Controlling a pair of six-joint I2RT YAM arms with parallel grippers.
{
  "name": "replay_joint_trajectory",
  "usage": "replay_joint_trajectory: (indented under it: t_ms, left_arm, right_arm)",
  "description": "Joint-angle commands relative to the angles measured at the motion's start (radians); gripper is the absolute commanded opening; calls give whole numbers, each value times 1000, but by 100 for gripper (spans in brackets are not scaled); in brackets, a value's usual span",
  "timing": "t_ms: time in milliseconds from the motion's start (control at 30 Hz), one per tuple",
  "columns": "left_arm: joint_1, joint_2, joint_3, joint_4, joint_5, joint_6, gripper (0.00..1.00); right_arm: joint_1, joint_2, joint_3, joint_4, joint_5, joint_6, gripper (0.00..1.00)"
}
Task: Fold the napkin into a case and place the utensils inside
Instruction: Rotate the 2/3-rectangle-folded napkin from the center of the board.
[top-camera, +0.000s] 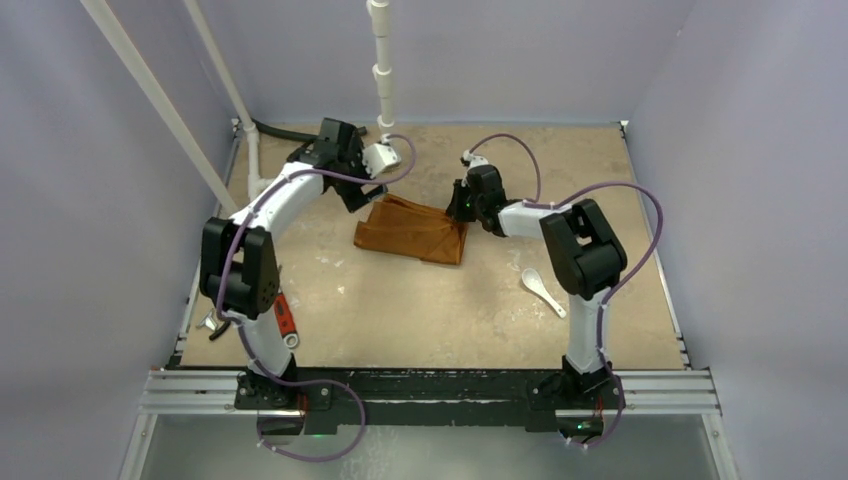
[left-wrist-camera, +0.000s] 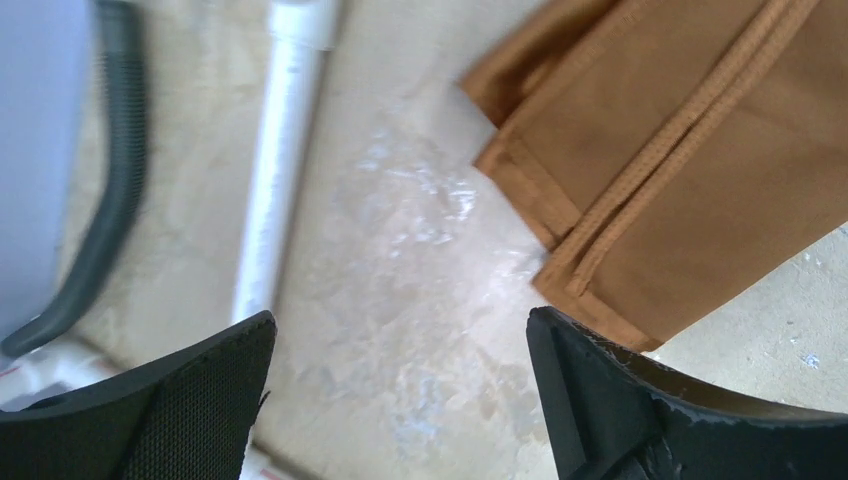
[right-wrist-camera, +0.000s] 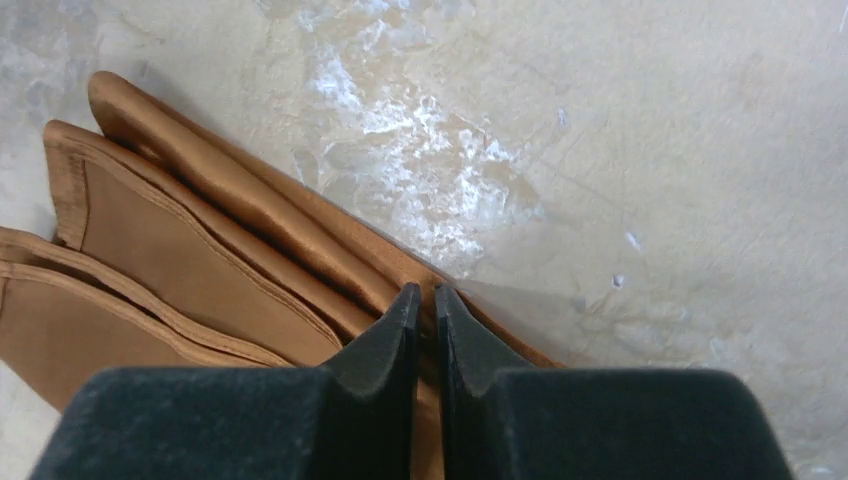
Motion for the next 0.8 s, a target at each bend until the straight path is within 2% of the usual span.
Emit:
replay_joint_trajectory:
  t_ms: [0,100,267,467,533,600,700,767]
  left_arm:
    - [18,-103,79,-74,24,-60,96]
    - [9,-135,32,-132,66,-40,98]
    - [-50,-209,-109,-119,21,8,99]
    - [-61,-259,-20,-90,-39,-15,99]
    - [-60,-269,25,-82,-47,-38,98]
    - [-62,-283,63,-106,-14,-42,99]
    - [-90,-293,115,-296,166,80,99]
    - [-168,-305,87,-385,199,115,99]
  right_arm:
    - [-2,-18,-56,-25,51,-11,10]
    - [-2,-73,-162,16,48,9,4]
    - [28,-211,-394,87,-18,110,0]
    - [185,-434,-645,130,-83,315,0]
    - [199,-488,-665,104,-112,339,4]
    - [197,-544,-636,-3,-96,319,6]
    - [181,-617,-573,-84,-40,262,10]
    - [180,-610,-529,-101,-66,236,10]
